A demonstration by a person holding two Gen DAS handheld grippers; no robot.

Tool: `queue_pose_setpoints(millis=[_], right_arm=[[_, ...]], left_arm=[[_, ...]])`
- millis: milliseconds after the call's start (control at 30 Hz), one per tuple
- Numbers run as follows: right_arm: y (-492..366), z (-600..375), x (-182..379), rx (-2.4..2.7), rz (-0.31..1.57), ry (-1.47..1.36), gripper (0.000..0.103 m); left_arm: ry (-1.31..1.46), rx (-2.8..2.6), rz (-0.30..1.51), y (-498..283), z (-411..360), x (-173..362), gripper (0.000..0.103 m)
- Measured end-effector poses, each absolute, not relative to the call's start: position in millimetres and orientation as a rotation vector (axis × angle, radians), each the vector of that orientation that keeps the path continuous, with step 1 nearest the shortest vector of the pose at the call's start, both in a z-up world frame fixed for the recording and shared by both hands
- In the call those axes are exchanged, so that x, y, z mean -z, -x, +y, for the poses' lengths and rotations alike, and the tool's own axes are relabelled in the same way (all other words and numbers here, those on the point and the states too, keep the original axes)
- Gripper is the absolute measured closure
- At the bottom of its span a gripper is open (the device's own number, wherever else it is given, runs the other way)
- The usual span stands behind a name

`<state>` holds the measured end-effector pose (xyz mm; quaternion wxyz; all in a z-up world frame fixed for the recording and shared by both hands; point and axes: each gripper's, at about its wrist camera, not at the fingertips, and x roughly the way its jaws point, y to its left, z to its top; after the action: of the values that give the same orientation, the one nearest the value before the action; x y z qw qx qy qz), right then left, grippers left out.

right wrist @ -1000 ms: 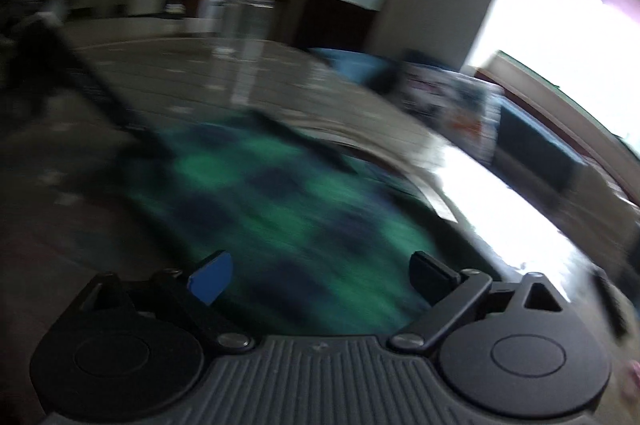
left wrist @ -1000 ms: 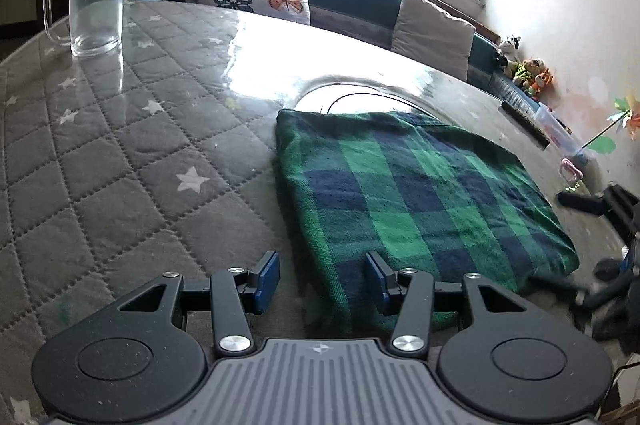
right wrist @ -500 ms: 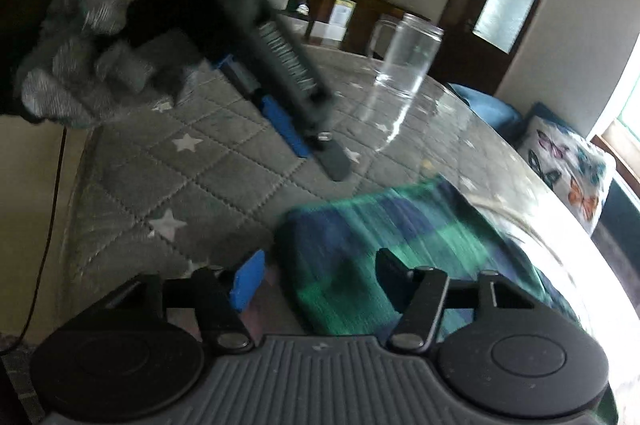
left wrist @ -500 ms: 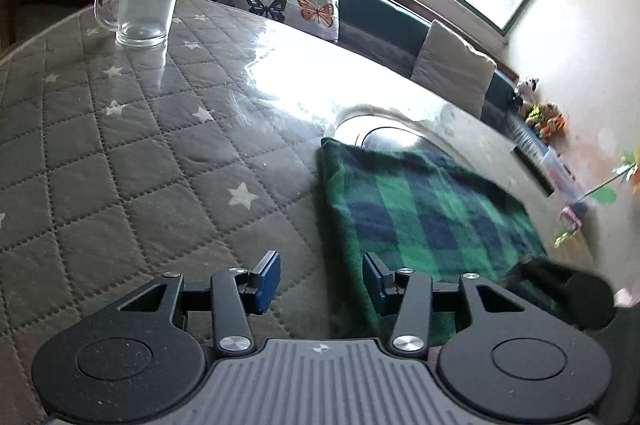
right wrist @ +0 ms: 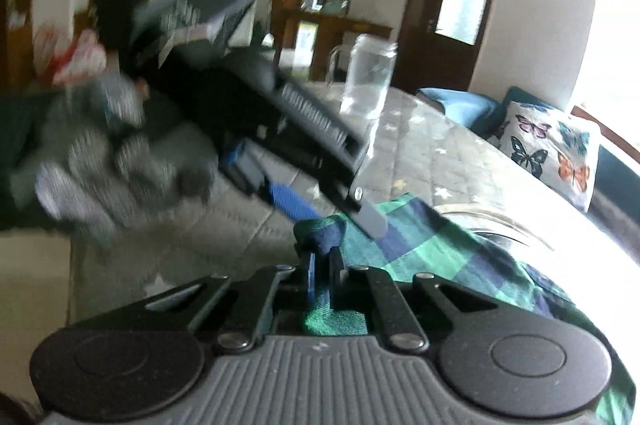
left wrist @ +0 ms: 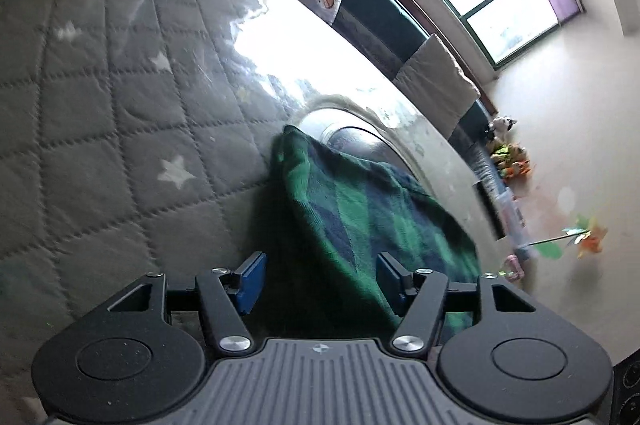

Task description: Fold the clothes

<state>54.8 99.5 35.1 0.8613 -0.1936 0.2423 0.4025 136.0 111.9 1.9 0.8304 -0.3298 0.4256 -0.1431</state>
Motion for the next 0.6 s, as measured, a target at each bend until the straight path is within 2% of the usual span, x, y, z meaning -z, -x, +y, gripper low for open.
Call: queue_pose_setpoints(millis=[100, 167, 300, 333, 433, 500, 600], right_arm=[[-50.6, 85.5, -46.7, -0.843, 0.500, 0.351, 0.098], [-46.7, 78.4, -50.7, -0.849, 0.494, 0.331, 0.099], [-37.5, 73.1, -52.0, -0.867, 0.487, 0.318, 0.099], [-35.0, 71.7, -51.4, -0.871, 0.482, 0.328, 0.099], [-32.4, 67.8, -47.0, -0.885, 0.497, 0.325, 0.097], [-31.4, 60.9, -46.7, -0.905, 0.519, 0.305, 0.088], [-31.2, 45.5, -46.2, -0.903, 0.535, 0.280, 0.081]], left_arm=[[0.734, 0.344, 0.906, -142.7, 104.2, 1.0, 0.043], [0.758, 0.368, 0.915, -146.6, 99.1, 4.5, 0.053], [0.792, 0.385, 0.935, -149.2, 92.2, 13.6, 0.082], [0.798, 0.389, 0.935, -148.0, 92.1, 15.6, 0.085], [0.796, 0.396, 0.923, -143.1, 92.5, 16.5, 0.092], [0.792, 0.397, 0.913, -139.2, 94.3, 15.2, 0.092], [0.787, 0.390, 0.902, -133.7, 99.6, 12.8, 0.092]])
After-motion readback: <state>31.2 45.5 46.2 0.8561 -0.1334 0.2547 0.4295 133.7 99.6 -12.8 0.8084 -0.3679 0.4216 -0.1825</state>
